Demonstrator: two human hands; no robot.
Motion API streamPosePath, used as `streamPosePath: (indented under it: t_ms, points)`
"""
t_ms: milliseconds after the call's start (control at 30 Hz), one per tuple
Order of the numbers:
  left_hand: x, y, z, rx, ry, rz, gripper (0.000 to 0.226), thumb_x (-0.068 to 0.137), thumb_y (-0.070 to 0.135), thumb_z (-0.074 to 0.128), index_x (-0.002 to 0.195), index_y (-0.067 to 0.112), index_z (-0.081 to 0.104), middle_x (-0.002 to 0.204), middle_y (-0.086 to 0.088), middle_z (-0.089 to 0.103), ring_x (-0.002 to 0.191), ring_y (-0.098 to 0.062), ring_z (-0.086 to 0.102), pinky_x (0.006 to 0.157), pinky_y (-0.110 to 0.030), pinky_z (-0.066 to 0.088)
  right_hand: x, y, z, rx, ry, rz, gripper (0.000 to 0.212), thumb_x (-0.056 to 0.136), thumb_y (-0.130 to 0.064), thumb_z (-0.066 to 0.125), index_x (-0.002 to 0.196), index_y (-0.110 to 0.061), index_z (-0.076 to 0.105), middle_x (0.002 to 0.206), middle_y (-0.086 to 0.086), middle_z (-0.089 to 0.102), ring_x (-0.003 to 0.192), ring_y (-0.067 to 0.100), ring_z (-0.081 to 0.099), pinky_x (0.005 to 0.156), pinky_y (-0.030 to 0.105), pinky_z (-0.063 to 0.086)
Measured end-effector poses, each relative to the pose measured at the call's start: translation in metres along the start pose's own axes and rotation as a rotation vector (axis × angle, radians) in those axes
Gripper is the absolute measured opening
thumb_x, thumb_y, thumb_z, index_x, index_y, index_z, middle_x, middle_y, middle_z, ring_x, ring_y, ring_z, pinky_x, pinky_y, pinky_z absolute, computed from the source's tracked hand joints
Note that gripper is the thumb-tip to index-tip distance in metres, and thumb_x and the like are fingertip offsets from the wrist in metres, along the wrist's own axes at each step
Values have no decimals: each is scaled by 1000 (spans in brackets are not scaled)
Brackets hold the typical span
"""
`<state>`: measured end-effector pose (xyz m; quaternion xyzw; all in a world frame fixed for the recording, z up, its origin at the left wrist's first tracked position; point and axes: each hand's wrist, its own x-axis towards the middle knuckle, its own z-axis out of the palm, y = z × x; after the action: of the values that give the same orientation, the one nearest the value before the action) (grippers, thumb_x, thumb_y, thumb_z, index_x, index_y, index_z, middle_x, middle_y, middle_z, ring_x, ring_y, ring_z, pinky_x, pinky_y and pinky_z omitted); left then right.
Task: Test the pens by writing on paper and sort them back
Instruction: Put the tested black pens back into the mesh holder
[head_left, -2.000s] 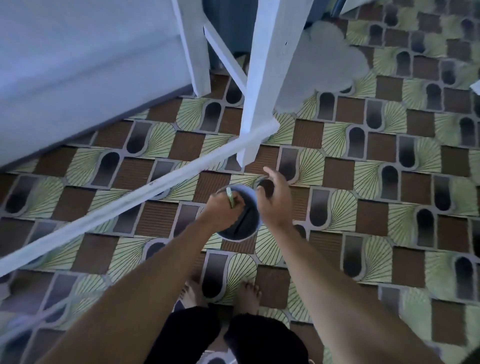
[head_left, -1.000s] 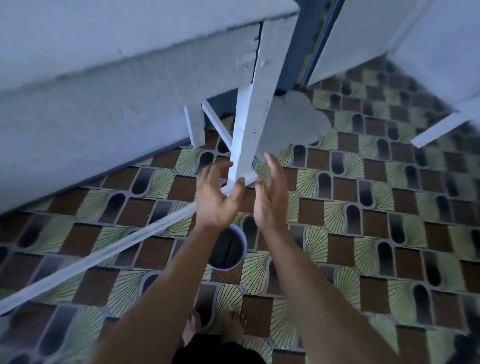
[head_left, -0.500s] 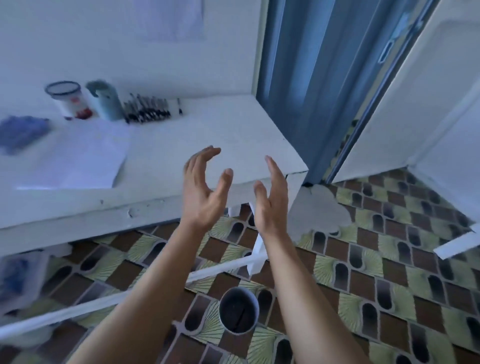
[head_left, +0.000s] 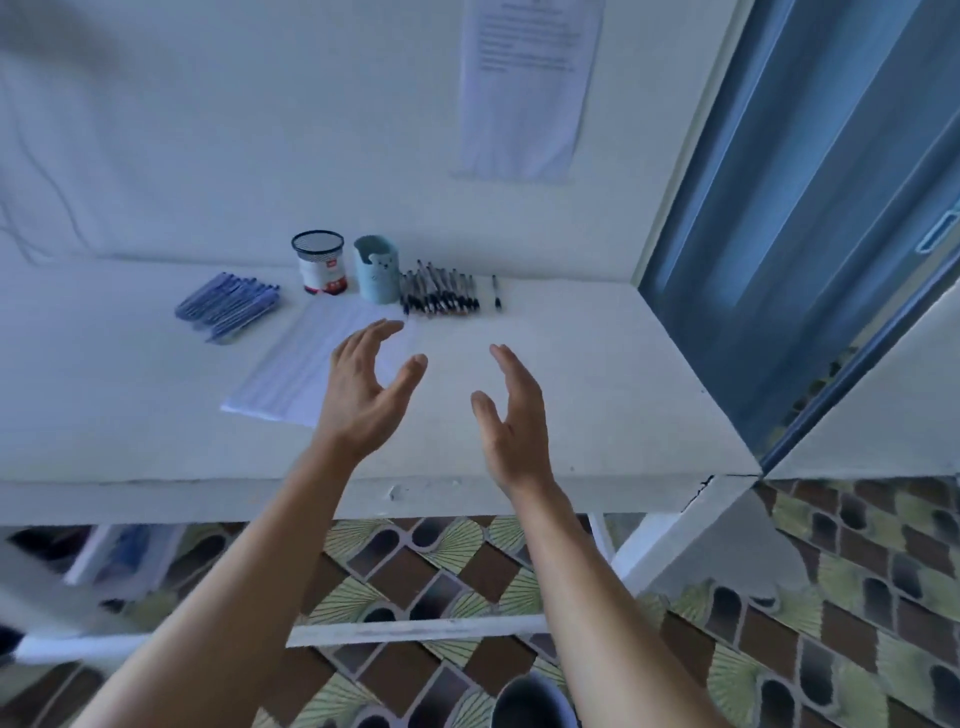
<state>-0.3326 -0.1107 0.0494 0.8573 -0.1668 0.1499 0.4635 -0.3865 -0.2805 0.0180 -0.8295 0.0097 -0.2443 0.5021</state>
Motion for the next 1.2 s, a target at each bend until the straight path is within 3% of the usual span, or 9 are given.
streamPosePath:
  t_ms: [167,267,367,500,600,700,833,1100,1200]
  points:
    - [40,-77,-34,98,-72,-110,73,80,66,47,138,23,53,144,3,51,137,-20,37,104,-30,28,47,1,81,3,-103,41,78,79,-55,40,145,-14,46,151,1,43,139,9,35,117,30,27]
    - [66,-127,-48,161,-93,-136,45,90,36,68,131,20,60,138,-1,57,133,-24,41,106,-33,32,73,3,133,-27,-149,59,77,75,-54,42,141,-15,50,148,-1,47,138,10,37,116,28,27]
    - [88,-174,-57,255,-131,-138,39,87,24,71,125,19,65,133,-4,60,131,-28,43,107,-34,33,98,8,176,-155,-207,70,69,77,-47,49,139,-15,53,149,0,48,140,14,38,117,33,27]
    - [109,-219,-65,400,-236,-115,41,89,28,66,129,22,61,138,-1,57,135,-26,38,111,-40,32,127,23,214,-408,-251,4,73,75,-53,39,137,-19,54,149,3,47,142,20,36,117,44,26]
    - [119,-237,-64,515,-315,-73,48,95,37,58,141,25,52,150,2,46,144,-24,28,117,-42,23,146,33,226,-573,-377,91,66,86,-50,40,148,-28,41,161,1,26,151,19,14,122,45,6]
    - [123,-245,-59,562,-387,-61,62,95,54,35,151,27,38,160,4,33,151,-22,16,121,-41,11,160,43,228,-705,-471,136,62,98,-46,40,156,-33,22,167,-1,7,153,18,0,122,48,-3]
    - [122,-245,-53,610,-414,-62,84,82,64,7,153,28,33,160,7,30,149,-18,16,121,-38,7,165,55,229,-798,-543,143,64,100,-50,36,158,-32,14,167,1,3,153,21,-1,122,49,-2]
    - [121,-237,-51,633,-358,-103,65,85,66,34,132,27,54,138,3,48,137,-21,33,114,-39,23,174,60,221,-812,-644,37,67,98,-53,40,157,-32,17,167,0,4,153,20,0,122,47,-2]
    - [120,-237,-50,617,-331,-109,69,82,69,29,126,25,57,141,3,47,137,-21,34,113,-40,27,173,61,220,-809,-645,18,66,98,-52,40,157,-33,17,167,-1,5,153,20,0,122,46,-2]
